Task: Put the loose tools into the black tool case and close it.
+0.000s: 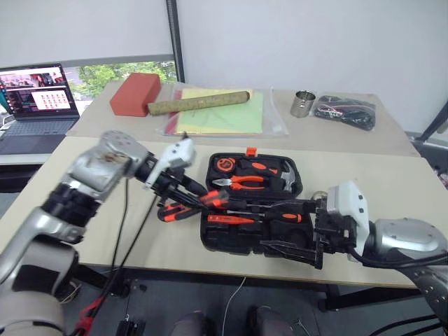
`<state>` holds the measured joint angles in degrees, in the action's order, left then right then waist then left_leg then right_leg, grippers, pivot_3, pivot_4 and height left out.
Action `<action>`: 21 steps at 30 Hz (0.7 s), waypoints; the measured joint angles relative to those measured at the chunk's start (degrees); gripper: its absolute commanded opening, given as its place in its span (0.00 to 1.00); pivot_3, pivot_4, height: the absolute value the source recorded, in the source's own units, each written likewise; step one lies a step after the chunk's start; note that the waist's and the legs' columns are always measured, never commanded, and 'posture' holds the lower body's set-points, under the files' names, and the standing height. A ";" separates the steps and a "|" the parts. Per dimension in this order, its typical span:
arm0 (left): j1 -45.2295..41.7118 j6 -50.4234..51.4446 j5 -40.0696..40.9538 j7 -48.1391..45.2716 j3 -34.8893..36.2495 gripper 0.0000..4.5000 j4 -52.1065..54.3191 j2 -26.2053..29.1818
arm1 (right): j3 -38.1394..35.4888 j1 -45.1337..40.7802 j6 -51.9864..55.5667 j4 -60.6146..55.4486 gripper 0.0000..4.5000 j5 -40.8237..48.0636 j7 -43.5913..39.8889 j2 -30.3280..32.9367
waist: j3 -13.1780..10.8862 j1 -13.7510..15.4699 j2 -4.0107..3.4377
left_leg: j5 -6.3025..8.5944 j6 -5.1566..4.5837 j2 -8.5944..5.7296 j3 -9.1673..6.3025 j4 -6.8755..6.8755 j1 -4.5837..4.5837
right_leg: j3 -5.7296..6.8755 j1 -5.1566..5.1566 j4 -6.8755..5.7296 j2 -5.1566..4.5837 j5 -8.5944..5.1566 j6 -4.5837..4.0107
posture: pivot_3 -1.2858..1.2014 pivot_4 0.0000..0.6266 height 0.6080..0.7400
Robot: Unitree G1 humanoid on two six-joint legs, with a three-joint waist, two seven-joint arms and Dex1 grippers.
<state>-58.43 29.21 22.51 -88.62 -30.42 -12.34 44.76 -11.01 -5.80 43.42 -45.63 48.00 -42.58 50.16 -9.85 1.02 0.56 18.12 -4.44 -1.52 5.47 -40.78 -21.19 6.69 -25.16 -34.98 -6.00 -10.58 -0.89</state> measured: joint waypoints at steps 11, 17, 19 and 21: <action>-4.06 5.66 -9.49 -3.14 -7.85 0.28 -5.06 -14.34 | -3.27 8.10 0.86 -6.24 1.00 1.85 9.26 -1.01 | -0.09 -0.12 0.13 | -0.05 -0.41 0.24 -0.29 -0.19 -0.15 | -0.28 0.00 -0.07 -0.18 -0.26 0.45 | 0.52 0.24 1.00; -4.09 9.67 -9.71 -3.35 -8.14 0.28 -3.86 -17.89 | -4.40 10.83 0.86 -6.84 1.00 1.85 12.02 -1.07 | -0.09 0.53 0.14 | 0.06 -0.65 0.23 -0.31 -0.35 -0.23 | -0.31 -0.01 -0.08 -0.17 -0.25 0.48 | 0.52 0.24 1.00; -4.21 9.84 -9.99 -3.34 -8.13 0.28 -3.88 -18.37 | -4.63 11.39 0.86 -6.91 1.00 1.87 12.53 -1.08 | -0.09 0.58 0.13 | 0.12 -0.76 0.23 -0.31 -0.48 -0.28 | -0.32 -0.01 -0.09 -0.17 -0.24 0.50 | 0.52 0.24 1.00; -4.73 9.97 -10.76 -3.06 -8.10 0.28 -4.37 -19.69 | -5.05 11.73 0.85 -7.30 1.00 2.01 13.00 -1.20 | -0.09 0.72 0.14 | 0.15 -0.82 0.21 -0.32 -0.55 -0.33 | -0.31 -0.01 -0.09 -0.15 -0.22 0.53 | 0.52 0.24 1.00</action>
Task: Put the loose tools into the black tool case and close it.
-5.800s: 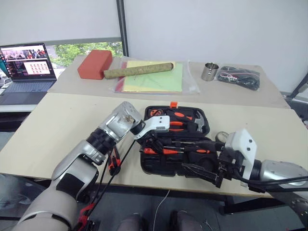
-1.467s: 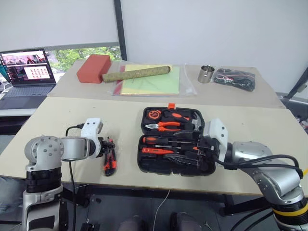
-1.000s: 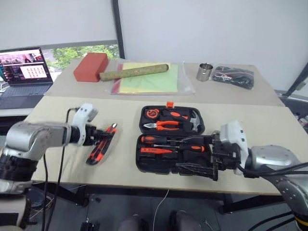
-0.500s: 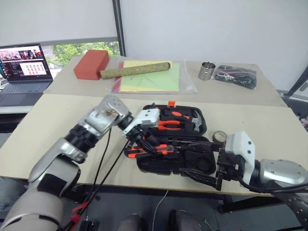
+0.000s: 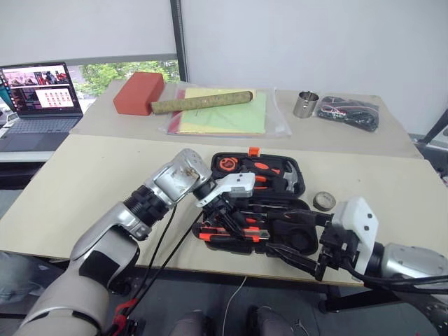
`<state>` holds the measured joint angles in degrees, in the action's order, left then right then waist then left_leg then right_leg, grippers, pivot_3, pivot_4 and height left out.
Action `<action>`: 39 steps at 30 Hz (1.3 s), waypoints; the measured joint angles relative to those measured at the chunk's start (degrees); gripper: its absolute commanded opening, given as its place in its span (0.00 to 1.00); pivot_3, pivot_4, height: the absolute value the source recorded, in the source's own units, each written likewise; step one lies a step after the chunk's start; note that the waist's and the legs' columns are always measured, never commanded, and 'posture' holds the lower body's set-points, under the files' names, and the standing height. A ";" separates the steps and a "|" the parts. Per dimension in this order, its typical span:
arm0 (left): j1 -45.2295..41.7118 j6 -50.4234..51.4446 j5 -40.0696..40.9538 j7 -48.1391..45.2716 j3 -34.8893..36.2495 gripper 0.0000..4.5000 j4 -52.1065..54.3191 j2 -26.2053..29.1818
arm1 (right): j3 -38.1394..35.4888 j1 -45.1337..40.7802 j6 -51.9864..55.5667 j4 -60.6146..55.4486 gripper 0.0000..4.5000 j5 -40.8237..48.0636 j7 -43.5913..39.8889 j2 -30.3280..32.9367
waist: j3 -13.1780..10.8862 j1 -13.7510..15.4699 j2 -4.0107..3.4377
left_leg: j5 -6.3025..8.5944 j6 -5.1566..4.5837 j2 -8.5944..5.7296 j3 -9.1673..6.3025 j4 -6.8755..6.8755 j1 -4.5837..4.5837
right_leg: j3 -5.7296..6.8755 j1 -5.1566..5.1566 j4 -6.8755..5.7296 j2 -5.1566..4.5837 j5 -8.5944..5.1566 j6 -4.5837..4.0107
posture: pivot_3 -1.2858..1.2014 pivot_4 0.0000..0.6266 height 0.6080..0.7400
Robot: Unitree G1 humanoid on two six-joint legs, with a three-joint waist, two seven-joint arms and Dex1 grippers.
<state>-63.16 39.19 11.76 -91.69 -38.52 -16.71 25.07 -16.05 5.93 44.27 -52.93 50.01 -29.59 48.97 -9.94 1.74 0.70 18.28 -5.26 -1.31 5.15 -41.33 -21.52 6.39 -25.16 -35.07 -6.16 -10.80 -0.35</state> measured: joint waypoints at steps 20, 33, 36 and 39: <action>-1.16 2.28 -5.02 3.10 0.07 0.28 -4.44 -6.52 | 0.06 0.94 -0.05 -0.64 1.00 0.09 2.33 -1.07 | 0.00 0.43 -0.01 | 0.23 -0.41 -0.08 -0.05 -0.50 -0.42 | -0.01 -0.11 0.04 0.04 0.29 0.03 | 0.52 0.24 1.00; -2.92 5.95 -3.67 2.26 2.57 0.28 -3.89 -7.67 | -0.07 1.95 -0.31 -0.55 1.00 -0.81 -0.16 -0.42 | 0.01 0.47 -0.01 | 0.23 -0.41 -0.20 -0.09 -0.56 -0.46 | -0.03 -0.07 0.05 0.04 0.30 0.15 | 0.52 0.24 1.00; -1.68 5.77 -3.89 2.68 1.79 0.28 -3.86 -7.91 | -0.10 2.08 -0.31 -0.55 1.00 -0.82 -0.14 -0.42 | 0.01 0.42 -0.01 | 0.23 -0.40 -0.18 -0.09 -0.56 -0.42 | -0.04 -0.07 0.03 0.06 0.30 0.14 | 0.52 0.24 1.00; -1.32 5.28 -4.72 3.30 0.88 0.50 -4.58 -8.84 | -0.20 2.22 -0.31 -0.55 1.00 -0.82 -0.09 -0.42 | 0.01 0.42 -0.01 | 0.22 -0.39 -0.18 -0.07 -0.58 -0.41 | -0.08 -0.06 0.01 0.04 0.30 0.16 | 0.52 0.24 1.00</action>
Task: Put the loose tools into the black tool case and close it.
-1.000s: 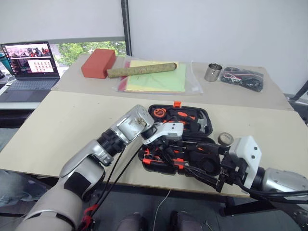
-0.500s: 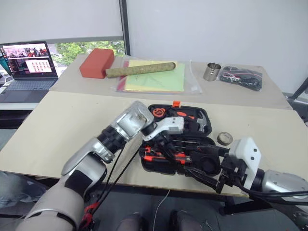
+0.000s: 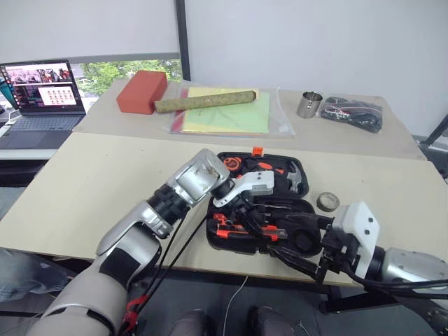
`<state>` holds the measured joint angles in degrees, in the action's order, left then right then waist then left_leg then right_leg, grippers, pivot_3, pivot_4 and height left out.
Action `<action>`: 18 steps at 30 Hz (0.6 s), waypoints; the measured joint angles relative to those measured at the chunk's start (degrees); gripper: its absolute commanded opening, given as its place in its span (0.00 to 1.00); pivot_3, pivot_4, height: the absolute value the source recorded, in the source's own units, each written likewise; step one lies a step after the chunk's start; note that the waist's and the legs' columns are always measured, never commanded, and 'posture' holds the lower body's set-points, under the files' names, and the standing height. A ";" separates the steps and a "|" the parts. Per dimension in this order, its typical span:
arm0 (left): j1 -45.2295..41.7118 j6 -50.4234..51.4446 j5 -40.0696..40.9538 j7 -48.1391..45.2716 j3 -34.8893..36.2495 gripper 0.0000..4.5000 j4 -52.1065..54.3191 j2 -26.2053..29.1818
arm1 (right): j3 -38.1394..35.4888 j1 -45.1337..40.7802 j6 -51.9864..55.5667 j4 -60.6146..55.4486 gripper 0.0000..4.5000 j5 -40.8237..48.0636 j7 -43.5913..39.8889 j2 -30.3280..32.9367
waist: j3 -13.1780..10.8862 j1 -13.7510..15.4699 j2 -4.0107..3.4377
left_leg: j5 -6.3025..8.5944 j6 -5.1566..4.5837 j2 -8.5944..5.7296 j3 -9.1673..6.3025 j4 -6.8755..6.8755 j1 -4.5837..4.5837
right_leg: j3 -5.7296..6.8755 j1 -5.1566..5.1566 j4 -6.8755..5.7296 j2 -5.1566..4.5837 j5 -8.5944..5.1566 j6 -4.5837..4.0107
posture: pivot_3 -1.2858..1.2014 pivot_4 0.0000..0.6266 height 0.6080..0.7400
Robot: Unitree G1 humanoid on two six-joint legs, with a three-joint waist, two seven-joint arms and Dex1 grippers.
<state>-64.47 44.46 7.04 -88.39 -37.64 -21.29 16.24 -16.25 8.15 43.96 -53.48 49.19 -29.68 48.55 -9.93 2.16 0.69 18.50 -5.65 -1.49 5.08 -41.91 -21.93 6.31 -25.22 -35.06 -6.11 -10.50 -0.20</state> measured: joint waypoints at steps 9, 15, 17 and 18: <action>0.20 0.35 3.86 -0.96 5.20 0.99 0.51 1.30 | -0.08 0.15 0.00 0.07 1.00 -0.05 0.29 0.00 | 0.00 -0.05 0.00 | 0.00 0.00 0.01 -0.01 0.00 -0.01 | -0.01 -0.03 0.00 -0.02 0.01 -0.02 | 0.52 0.24 1.00; 2.41 -4.83 6.81 -2.85 12.73 0.73 3.34 8.88 | -0.11 0.59 0.00 0.16 1.00 -0.39 0.26 -0.01 | 0.05 -0.67 -0.09 | -0.01 0.05 0.04 0.04 0.03 0.30 | -0.09 0.15 -0.02 -0.03 0.00 -0.04 | 0.52 0.24 1.00; 5.54 -10.53 6.67 -3.24 12.50 0.58 3.50 11.88 | -0.15 0.68 0.00 0.23 1.00 -0.52 0.15 -0.01 | 0.05 -0.82 -0.09 | -0.01 0.06 0.04 0.05 0.04 0.33 | -0.11 0.16 -0.01 -0.08 0.01 -0.06 | 0.52 0.24 1.00; 7.44 -13.82 6.66 -3.46 11.84 0.49 3.42 14.10 | -0.23 0.87 0.00 0.30 1.00 -0.57 -0.02 -0.01 | 0.05 -0.94 -0.09 | -0.01 0.07 0.04 0.06 0.04 0.33 | -0.12 0.15 -0.02 -0.10 0.02 -0.07 | 0.52 0.24 1.00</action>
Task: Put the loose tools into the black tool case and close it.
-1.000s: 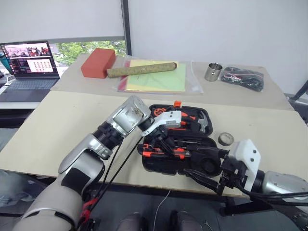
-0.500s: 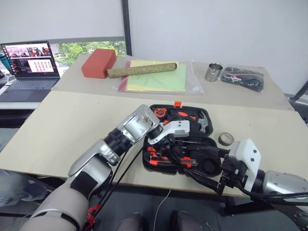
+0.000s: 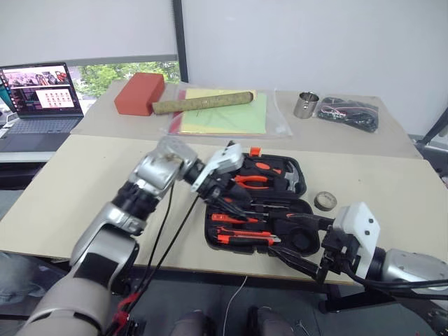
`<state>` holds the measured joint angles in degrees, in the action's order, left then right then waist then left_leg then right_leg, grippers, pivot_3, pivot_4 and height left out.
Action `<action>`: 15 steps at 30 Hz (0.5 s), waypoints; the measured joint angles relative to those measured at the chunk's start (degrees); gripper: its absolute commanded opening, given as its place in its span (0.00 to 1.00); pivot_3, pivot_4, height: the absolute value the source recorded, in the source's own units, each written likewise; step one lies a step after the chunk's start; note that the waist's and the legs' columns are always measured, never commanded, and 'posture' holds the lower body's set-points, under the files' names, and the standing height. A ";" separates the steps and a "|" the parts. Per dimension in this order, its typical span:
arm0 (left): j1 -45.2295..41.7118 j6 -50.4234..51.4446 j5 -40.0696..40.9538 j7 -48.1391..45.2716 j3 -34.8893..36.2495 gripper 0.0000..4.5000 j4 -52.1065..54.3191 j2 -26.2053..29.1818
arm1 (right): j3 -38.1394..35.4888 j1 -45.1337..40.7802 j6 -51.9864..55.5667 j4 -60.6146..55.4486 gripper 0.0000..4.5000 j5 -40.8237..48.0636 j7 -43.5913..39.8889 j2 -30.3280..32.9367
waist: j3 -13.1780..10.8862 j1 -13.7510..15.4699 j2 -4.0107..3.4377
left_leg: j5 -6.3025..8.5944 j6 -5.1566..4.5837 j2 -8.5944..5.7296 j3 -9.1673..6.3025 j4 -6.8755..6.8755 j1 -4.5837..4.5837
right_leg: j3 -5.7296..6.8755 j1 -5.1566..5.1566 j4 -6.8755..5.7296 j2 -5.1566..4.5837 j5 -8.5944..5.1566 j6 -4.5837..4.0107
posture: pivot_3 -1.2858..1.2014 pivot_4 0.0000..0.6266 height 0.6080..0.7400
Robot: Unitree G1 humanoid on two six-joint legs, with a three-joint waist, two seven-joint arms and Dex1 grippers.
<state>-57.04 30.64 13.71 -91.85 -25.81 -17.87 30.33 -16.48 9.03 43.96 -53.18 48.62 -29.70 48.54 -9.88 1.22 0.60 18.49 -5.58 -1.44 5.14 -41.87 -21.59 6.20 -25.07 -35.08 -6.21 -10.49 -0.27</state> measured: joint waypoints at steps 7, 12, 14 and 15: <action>2.33 -5.31 4.72 -0.25 -3.34 0.01 2.92 6.18 | -0.09 0.11 0.00 0.64 1.00 -0.05 -0.71 0.08 | 0.00 0.41 0.00 | -0.01 0.01 -0.12 -0.02 -0.01 -0.04 | 0.05 0.03 0.04 0.00 0.02 0.01 | 0.52 0.24 1.00; 3.29 -8.27 2.77 -0.28 -7.81 0.01 3.56 6.93 | -0.09 -0.69 0.00 1.03 1.00 -0.07 -1.40 0.48 | 0.00 0.30 0.00 | -0.01 0.02 -0.11 0.00 -0.01 -0.01 | 0.07 0.04 0.01 0.08 0.02 0.01 | 0.52 0.24 1.00; 3.29 -11.94 0.48 -0.36 -9.17 0.01 3.31 7.97 | -0.09 -0.75 0.00 1.06 1.00 -0.08 -1.61 0.56 | 0.00 0.14 0.00 | -0.01 0.02 -0.10 0.02 0.00 0.03 | 0.03 0.04 0.00 0.09 0.02 0.01 | 0.52 0.24 1.00; 3.29 -13.16 -0.48 -0.36 -9.24 0.01 2.92 8.01 | -0.09 -0.75 0.00 1.10 1.00 -0.08 -1.67 0.59 | 0.00 0.11 -0.01 | -0.01 0.02 -0.10 0.03 0.00 0.06 | 0.00 0.05 0.00 0.09 0.02 0.01 | 0.52 0.24 1.00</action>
<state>-53.75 17.48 13.23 -92.21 -35.05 -14.95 38.34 -16.57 8.28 43.97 -52.08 48.53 -31.37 49.12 -9.88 1.34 0.59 18.47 -5.56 -1.55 5.17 -41.87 -21.54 6.20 -25.02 -35.08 -6.12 -10.47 -0.26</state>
